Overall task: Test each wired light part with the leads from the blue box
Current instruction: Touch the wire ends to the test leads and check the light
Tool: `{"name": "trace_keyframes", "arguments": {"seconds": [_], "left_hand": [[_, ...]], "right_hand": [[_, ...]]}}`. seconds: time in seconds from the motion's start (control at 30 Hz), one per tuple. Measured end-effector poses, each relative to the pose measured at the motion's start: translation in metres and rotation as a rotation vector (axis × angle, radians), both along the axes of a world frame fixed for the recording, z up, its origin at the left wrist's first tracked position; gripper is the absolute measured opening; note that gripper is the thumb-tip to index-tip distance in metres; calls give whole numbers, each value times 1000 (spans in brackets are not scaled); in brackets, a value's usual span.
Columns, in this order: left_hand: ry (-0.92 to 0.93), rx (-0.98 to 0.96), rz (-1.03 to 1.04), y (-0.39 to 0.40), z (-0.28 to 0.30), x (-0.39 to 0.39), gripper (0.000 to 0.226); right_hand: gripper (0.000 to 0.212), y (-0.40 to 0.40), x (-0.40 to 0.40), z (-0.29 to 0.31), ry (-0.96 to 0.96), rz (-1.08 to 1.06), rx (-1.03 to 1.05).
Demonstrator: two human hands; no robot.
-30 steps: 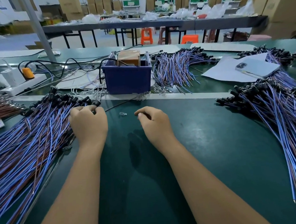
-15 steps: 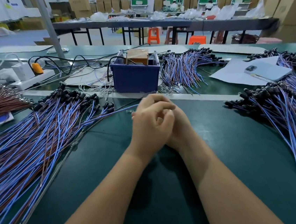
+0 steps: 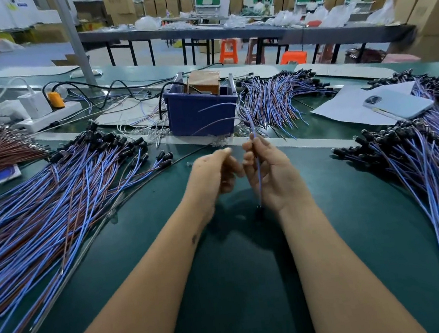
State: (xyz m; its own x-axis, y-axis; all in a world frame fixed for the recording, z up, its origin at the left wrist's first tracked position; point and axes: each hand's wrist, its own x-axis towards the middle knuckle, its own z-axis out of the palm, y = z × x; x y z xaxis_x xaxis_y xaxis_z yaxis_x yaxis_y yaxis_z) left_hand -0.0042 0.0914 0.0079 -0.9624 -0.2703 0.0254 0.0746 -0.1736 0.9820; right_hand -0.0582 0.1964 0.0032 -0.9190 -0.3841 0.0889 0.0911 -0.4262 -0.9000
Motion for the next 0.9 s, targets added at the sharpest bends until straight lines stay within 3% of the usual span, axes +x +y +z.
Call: {"name": "trace_keyframes", "arguments": {"seconds": [0.07,0.2,0.33,0.47,0.57,0.9], "left_hand": [[-2,-73,165,-13,-4,-4,37],[48,47,239,-26,-7,-6,27],[72,-40,331,-36,-10,-9,21],[53,60,227,-41,-12,-8,11],[70,79,116,-39,-13,-8,16],[19,-27,78,-36,-14,-7,13]], "right_hand": [[32,-8,3,-3,26,-48,135],[19,-27,13,-11,175,-23,434],[13,-31,21,-12,328,47,622],[23,-30,17,-10,216,2,522],[28,-28,11,-10,173,-24,472],[18,-29,6,-21,190,-29,411]]}}
